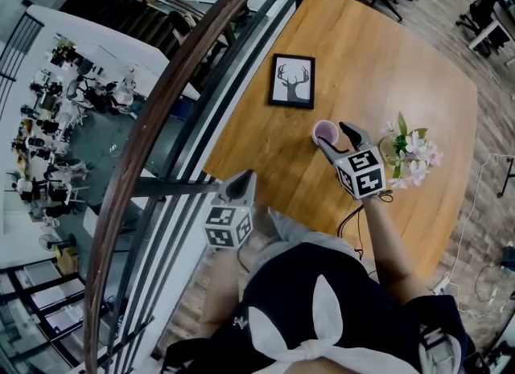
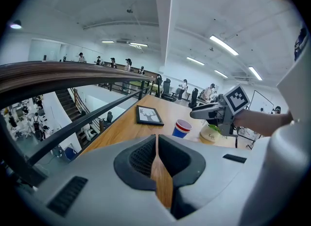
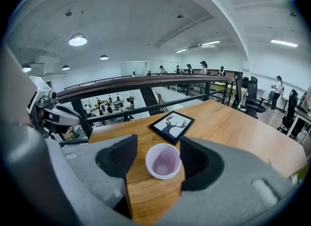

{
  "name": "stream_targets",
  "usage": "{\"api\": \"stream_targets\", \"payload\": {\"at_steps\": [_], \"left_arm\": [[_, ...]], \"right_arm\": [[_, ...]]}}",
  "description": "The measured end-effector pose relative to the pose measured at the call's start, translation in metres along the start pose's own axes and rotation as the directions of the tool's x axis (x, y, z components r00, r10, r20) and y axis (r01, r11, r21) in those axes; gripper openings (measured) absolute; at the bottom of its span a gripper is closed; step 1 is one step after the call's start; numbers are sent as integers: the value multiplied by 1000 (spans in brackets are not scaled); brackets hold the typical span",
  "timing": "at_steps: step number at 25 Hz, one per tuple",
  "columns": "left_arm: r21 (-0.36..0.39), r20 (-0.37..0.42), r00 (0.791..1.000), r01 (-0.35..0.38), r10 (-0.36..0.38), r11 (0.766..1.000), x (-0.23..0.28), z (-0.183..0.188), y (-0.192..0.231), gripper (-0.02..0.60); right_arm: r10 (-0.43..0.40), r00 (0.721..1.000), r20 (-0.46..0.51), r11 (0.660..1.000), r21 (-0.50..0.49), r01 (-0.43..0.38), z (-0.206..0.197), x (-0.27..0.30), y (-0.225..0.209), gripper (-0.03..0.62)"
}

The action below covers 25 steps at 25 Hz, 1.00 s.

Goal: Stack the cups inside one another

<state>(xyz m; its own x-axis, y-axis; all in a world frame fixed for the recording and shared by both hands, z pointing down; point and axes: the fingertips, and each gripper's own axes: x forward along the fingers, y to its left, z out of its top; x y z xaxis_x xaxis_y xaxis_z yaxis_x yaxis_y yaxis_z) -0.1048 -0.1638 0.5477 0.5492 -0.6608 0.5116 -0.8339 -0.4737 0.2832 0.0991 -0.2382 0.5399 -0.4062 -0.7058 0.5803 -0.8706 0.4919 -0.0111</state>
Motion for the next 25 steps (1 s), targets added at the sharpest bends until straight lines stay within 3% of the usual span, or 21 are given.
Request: {"api": "stream_targets", "payload": {"at_steps": [2,6,8,16,25], "left_arm": [[0,0,1000,1,-1,1000,0,0,0,32],[0,1,1000,4,-4,1000,0,0,0,32],[0,3,1000,7,-7,1000,0,0,0,32],[2,6,1000,12,-12,1000,-2,0,-5,32],[-5,12,1000,27,-27,1000,-4,-3,-15,32]], "right_arm": [[6,1000,21,1000,19,-6,3,-4,3,230],[10,996,90,998,55,-15,11,-15,9,48],[11,994,111,998,62,-18,14,-20,11,1],[95,982,165,995,19,-100,20,-35,33,-2],[173,978,114,985,-10,-174,2,-37,64,-2]]}}
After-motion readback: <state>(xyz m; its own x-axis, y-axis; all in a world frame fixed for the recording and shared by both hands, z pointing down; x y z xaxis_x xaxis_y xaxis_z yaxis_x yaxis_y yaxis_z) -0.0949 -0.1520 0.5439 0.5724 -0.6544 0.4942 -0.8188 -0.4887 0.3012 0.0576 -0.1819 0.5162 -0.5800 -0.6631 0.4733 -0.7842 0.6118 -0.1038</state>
